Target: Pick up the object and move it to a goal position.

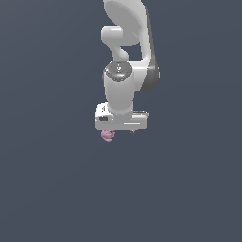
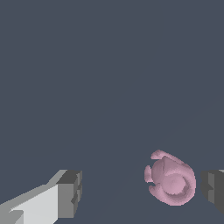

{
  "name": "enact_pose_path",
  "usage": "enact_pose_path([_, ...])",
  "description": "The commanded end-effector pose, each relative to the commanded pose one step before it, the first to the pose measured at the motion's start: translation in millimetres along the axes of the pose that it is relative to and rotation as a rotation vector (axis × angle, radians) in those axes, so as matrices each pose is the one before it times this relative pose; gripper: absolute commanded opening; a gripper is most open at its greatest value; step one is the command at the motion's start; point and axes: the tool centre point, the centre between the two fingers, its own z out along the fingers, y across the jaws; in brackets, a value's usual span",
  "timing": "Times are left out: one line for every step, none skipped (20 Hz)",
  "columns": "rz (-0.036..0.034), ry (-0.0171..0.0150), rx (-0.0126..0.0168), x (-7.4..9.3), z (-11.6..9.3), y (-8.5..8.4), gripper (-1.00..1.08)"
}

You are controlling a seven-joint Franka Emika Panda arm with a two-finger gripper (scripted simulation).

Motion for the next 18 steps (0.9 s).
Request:
enact_pose_path([0.0,0.0,0.0,0.0,0.0,0.01,1.0])
enact_pose_path([0.00065,-0.00018,-0.00014,-0.17,-0.24,0.41,1.0])
enact_pose_path([0.00245,-0.00068,-0.00046,-0.47,-0.62,1.54,1.0])
enact_pose_path([0.00392,-0.00111,-0.00074,-0.77,-1.04,2.49,1.0])
enact_pose_path([0.0053,-0.00154,-0.00101,-1.08,-1.48,3.41,1.0])
enact_pose_path([0.00643,-0.00195,-0.00124,-1.34,-1.89,4.24,1.0])
enact_pose_path([0.0058,-0.00189,-0.00116,-1.25,-1.88,4.0,1.0])
enact_pose_path([0.00397,-0.00146,-0.00086,-0.91,-1.5,2.95,1.0])
enact_pose_path([0.00221,-0.001,-0.00056,-0.57,-1.11,1.91,1.0])
enact_pose_path([0.00072,-0.00059,-0.0003,-0.23,-0.65,0.95,1.0])
enact_pose_path([0.0,0.0,0.0,0.02,-0.24,0.3,1.0])
enact_pose_path([-0.00095,0.00018,0.00012,0.16,0.33,-0.74,1.0])
enact_pose_path([0.00087,0.00041,0.00015,-0.01,0.64,-0.34,1.0])
enact_pose_path([0.00315,0.00029,0.0,-0.32,0.87,0.29,1.0])
enact_pose_path([0.00543,0.00032,-0.0001,-0.61,1.17,0.82,1.0])
enact_pose_path([0.00742,0.0004,-0.00015,-0.84,1.55,1.17,1.0])
enact_pose_path([0.00909,0.00055,-0.00017,-1.02,1.96,1.37,1.0])
enact_pose_path([0.01063,0.0007,-0.00019,-1.18,2.35,1.54,1.0])
